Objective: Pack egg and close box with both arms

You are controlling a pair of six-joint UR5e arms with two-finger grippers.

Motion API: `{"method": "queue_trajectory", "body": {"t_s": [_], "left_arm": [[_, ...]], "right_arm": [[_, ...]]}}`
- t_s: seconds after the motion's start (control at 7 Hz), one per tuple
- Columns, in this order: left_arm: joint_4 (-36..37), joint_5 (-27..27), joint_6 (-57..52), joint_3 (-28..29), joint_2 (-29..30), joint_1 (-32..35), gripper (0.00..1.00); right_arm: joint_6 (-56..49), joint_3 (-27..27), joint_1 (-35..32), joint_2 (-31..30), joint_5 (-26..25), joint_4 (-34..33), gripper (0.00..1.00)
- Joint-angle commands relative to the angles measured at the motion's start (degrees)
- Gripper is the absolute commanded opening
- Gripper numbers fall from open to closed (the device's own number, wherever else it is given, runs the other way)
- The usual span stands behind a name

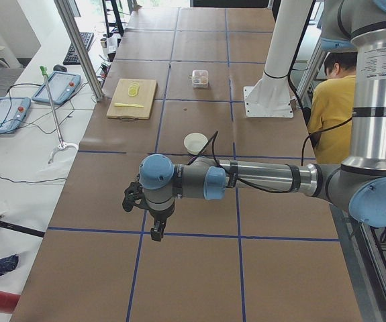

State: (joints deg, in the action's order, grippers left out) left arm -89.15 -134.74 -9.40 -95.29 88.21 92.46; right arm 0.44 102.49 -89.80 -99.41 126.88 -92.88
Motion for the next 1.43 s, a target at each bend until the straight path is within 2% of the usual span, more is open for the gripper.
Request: {"method": "queue_trajectory", "body": {"t_s": [0.0,1.29], "left_arm": [[-0.1,0.0,0.0,-0.1,0.0,-0.1,1.0],[-1.6,0.0,-0.4,-0.2,0.3,-0.1,1.0]], "right_arm": [[0.2,-0.3,0.1,0.0,-0.2,0.7,1.0],[0.0,1.0,0.2,0.0,1.5,0.9,1.0]]}}
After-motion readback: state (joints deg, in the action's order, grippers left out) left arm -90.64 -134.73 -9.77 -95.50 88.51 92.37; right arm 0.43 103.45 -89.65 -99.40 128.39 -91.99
